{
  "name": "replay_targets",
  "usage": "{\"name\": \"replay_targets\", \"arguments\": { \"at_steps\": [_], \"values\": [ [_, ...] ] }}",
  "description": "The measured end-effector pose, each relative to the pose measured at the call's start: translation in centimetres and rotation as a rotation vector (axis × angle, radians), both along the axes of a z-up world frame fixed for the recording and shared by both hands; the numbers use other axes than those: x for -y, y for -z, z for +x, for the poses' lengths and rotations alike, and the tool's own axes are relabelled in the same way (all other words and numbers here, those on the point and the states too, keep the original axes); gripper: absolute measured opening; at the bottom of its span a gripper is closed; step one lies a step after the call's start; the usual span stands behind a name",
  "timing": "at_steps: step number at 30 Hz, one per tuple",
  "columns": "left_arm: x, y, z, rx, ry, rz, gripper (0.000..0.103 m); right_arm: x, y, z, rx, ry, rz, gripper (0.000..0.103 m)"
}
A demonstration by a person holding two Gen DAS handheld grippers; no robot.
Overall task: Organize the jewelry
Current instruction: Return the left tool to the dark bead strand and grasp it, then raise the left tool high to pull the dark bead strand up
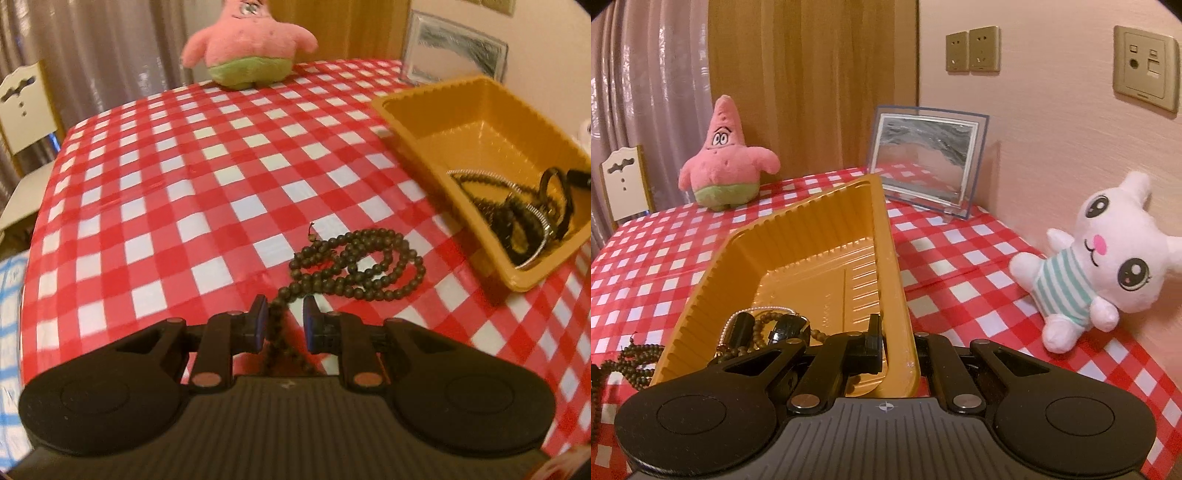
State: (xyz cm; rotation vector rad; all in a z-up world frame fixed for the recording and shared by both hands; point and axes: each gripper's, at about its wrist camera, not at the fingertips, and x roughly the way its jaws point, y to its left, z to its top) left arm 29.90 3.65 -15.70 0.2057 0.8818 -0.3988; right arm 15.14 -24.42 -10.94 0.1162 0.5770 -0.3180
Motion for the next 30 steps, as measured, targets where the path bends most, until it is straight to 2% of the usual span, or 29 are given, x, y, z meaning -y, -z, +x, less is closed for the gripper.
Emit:
{"name": "replay_targets", "arguments": {
  "at_steps": [4, 10, 12, 13, 16, 21, 30],
  "values": [
    [0.3, 1.0, 1.2, -0.012, 0.036, 0.04, 0.017, 0.1, 0.1, -0.3, -0.007, 0.011, 0.0, 0.005],
    [0.2, 1.6, 2.0, -0.022, 0.065, 0.028, 0.017, 0.1, 0.2, -0.5, -0.014, 0.024, 0.001, 0.005],
    [0.2, 1.6, 2.1, -0.028, 0.069, 0.015, 0.013, 0.1, 0.3, -0.5, -0.017, 0.027, 0.0, 0.005],
    [0.2, 1.6, 2.0, -0.033, 0.071, 0.009, 0.006, 0.0, 0.2, -0.5, -0.018, 0.028, 0.0, 0.005],
    [0.0, 1.1, 1.6, -0.038, 0.068, -0.016, 0.006, 0.0, 0.2, -0.4, -0.019, 0.029, -0.001, 0.005],
    [-0.7, -2.5, -0.2, 0.019, 0.051, -0.098, 0.006, 0.0, 0.2, -0.4, -0.018, 0.03, 0.0, 0.005],
    [-1.8, -13.0, -2.5, 0.213, 0.046, -0.175, 0.006, 0.0, 0.2, -0.2, -0.013, 0.026, 0.004, 0.005]
  ]
}}
